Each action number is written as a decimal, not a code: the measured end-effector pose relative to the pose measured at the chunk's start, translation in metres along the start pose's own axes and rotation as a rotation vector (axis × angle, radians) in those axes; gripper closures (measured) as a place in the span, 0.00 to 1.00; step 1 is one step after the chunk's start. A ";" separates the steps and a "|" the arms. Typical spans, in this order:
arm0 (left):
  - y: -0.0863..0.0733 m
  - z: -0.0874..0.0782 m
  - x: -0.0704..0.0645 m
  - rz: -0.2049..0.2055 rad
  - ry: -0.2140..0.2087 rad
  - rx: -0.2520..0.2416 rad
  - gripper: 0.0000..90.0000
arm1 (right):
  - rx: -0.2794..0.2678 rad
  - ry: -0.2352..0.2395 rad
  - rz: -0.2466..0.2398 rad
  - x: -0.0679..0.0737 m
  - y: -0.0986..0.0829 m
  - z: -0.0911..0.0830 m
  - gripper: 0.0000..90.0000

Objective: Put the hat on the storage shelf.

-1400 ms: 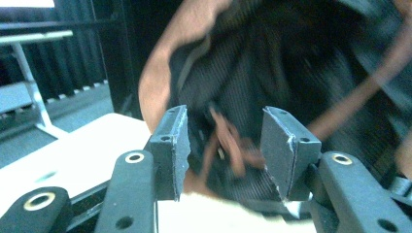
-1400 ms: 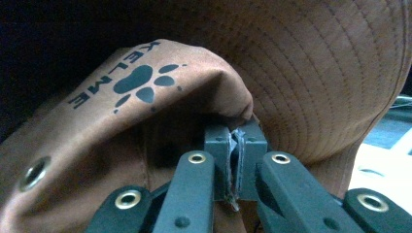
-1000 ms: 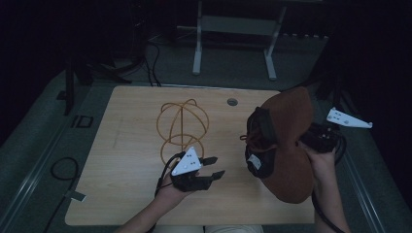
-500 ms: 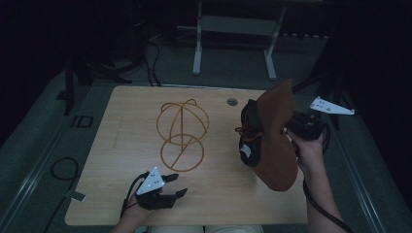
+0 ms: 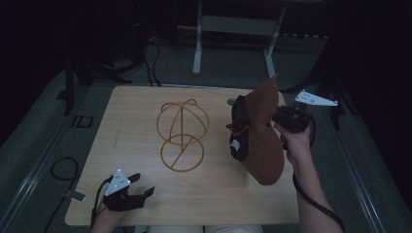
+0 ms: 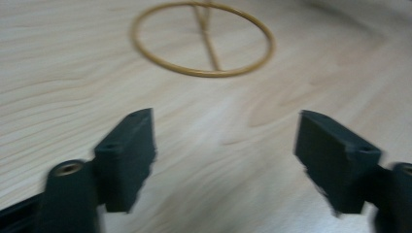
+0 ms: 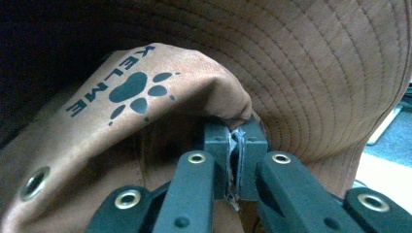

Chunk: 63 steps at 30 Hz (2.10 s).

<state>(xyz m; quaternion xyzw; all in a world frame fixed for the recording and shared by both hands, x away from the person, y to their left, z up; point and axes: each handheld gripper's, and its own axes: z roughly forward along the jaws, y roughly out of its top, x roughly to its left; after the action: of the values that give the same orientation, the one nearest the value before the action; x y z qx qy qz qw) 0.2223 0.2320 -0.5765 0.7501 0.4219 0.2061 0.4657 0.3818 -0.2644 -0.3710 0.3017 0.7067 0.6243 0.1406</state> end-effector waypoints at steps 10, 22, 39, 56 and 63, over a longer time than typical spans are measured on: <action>-0.017 -0.026 0.032 -0.140 0.318 -0.072 0.07 | 0.015 0.007 -0.010 0.003 0.009 0.027 0.96; -0.024 -0.043 0.044 -0.213 0.512 -0.132 0.03 | -0.021 0.005 -0.083 0.023 0.058 0.054 0.96; -0.025 -0.053 0.048 -0.259 0.514 -0.198 0.03 | 0.123 0.074 -0.219 0.093 0.076 0.149 0.95; -0.024 -0.050 0.047 -0.264 0.473 -0.202 0.03 | 0.344 0.138 -0.260 0.120 0.038 0.197 0.38; -0.025 -0.050 0.047 -0.265 0.473 -0.203 0.03 | 0.354 0.153 -0.332 0.133 0.026 0.199 0.16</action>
<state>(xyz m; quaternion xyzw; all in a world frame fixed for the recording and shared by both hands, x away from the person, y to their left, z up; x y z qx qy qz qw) 0.2029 0.3021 -0.5780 0.5691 0.5906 0.3537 0.4497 0.3992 -0.0249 -0.3583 0.1533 0.8534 0.4803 0.1324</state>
